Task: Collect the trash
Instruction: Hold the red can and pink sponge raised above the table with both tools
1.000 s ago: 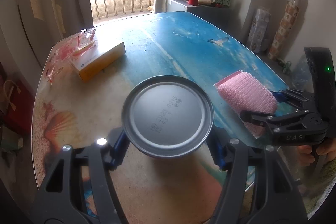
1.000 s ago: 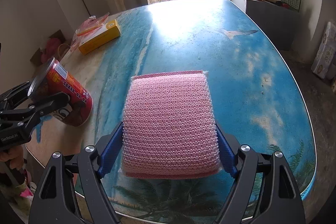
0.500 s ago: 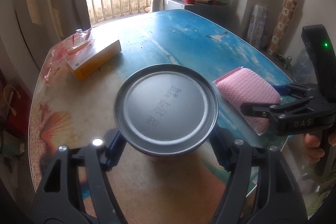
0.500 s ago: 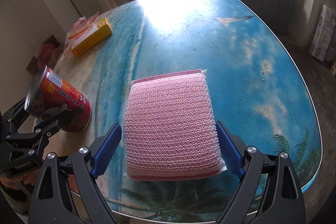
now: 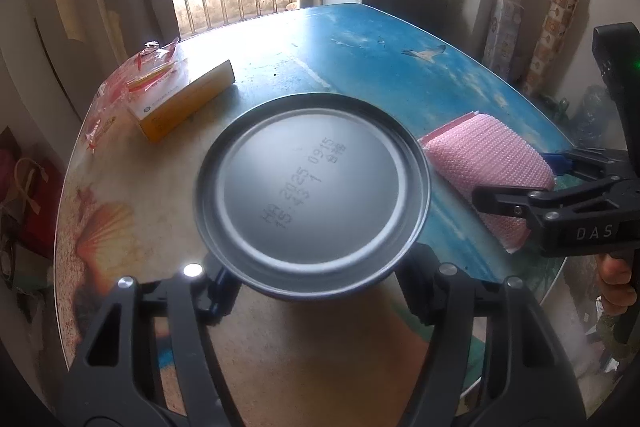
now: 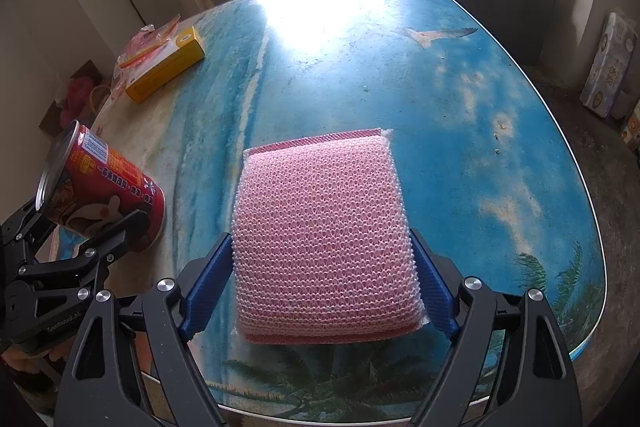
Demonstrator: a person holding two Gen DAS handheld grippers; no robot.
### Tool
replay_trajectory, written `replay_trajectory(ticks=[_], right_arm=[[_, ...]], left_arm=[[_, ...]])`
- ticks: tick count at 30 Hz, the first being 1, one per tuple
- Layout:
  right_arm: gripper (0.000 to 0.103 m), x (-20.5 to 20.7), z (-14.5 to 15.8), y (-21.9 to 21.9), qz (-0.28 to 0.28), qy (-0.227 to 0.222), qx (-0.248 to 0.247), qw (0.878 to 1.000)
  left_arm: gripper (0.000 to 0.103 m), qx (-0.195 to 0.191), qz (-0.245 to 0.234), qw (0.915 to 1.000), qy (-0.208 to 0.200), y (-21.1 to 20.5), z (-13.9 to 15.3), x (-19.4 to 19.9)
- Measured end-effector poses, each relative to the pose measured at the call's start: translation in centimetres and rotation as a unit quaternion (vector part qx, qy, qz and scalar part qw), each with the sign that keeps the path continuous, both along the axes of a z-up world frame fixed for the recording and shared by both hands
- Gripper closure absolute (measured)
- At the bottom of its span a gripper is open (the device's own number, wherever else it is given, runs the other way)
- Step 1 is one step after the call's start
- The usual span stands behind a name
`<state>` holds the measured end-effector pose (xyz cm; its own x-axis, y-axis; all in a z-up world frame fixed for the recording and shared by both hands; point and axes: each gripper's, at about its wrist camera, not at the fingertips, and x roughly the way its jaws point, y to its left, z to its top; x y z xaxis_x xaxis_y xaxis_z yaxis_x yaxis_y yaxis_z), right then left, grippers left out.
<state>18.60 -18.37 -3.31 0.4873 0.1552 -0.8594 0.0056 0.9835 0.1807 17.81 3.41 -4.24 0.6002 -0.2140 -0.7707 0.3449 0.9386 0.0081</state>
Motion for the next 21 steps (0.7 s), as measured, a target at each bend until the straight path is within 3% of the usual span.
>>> replay_trajectory(ticks=[21], right_arm=[[0.023,-0.33,0.15,-0.45,-0.004,0.003,0.008,1.0]], left_arm=[[0.04,0.001,0.007,1.0,0.005,0.26,0.12,0.05]])
